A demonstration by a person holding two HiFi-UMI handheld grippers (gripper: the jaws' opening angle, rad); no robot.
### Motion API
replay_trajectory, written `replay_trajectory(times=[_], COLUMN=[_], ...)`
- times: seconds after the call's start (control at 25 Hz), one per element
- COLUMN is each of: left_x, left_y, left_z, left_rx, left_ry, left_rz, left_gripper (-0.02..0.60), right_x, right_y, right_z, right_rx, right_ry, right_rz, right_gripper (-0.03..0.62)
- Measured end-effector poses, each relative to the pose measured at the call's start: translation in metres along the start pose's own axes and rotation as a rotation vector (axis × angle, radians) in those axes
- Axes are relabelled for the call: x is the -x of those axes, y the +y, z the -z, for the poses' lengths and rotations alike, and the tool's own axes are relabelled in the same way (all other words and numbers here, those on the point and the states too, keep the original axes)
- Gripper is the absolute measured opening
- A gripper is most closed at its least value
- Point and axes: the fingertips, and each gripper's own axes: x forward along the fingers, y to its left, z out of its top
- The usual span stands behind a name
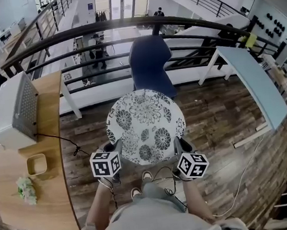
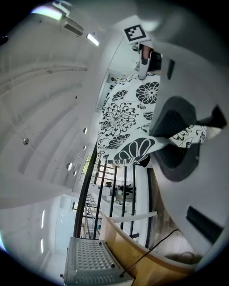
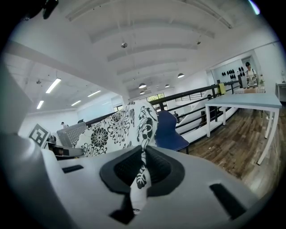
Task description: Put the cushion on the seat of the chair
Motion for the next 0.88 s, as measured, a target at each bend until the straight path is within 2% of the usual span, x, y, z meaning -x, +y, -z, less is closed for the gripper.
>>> replay_trajectory(times=[0.24, 0.72, 0.88], left_x=[-0.035, -0.144, -0.177], left_y=[0.008, 0.004, -0.004], left_z=[-0.012, -0.093, -0.108], left_rx=[-0.011, -0.018, -0.024], left_ry=[0.029, 0.023, 0.039], left_rz=[0.005, -0.006, -0.002], left_gripper=[0.025, 0.025, 0.025], right_x=[-0.034, -0.133, -0.156], right_y=[-0.021, -0.081, -0.108], right_z=[-0.004, -0.077, -0.093], right_rx=[-0.032, -0.045, -0.061], right_ry=[0.014, -0.001, 0.0], right_rz=[0.028, 0.01, 0.016], right_gripper=[0.025, 0.025, 0.025])
